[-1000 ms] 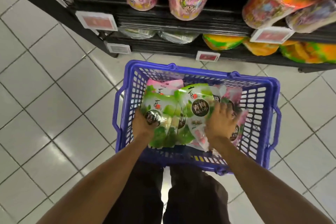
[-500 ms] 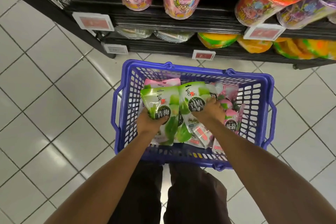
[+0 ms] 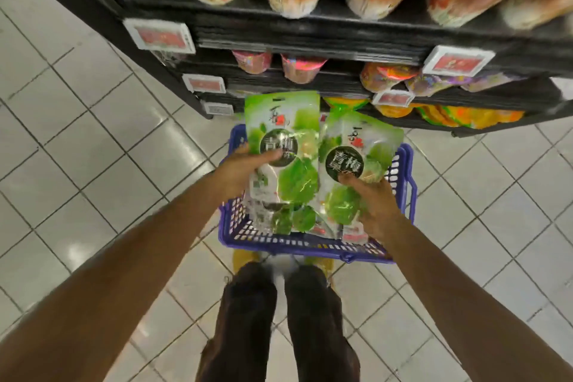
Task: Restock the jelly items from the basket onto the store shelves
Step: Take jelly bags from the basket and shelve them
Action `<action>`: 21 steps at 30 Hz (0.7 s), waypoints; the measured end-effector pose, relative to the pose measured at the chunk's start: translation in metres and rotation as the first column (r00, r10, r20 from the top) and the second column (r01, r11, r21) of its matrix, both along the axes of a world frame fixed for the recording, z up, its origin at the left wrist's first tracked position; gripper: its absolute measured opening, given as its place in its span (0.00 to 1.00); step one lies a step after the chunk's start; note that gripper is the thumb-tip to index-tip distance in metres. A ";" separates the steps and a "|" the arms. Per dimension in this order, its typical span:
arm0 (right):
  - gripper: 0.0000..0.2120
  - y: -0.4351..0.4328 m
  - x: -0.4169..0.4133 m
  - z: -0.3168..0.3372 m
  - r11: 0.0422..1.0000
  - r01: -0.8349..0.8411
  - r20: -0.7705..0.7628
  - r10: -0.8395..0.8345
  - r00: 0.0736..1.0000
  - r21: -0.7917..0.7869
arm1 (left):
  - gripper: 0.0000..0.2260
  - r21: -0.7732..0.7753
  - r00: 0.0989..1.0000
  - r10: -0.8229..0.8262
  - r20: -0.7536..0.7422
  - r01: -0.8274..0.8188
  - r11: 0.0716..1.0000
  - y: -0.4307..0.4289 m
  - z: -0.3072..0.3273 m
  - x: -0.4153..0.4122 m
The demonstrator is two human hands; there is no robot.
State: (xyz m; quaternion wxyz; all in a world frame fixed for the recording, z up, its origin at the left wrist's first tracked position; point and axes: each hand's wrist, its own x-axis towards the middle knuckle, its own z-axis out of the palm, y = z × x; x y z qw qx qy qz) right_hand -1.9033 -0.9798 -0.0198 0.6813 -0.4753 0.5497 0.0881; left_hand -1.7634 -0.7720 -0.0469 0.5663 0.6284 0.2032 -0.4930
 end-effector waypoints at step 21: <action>0.24 -0.054 0.006 0.533 0.906 0.329 0.737 -0.028 0.676 -0.267 | 0.23 -0.351 0.690 0.047 0.723 0.307 0.885 -0.028 0.584 0.061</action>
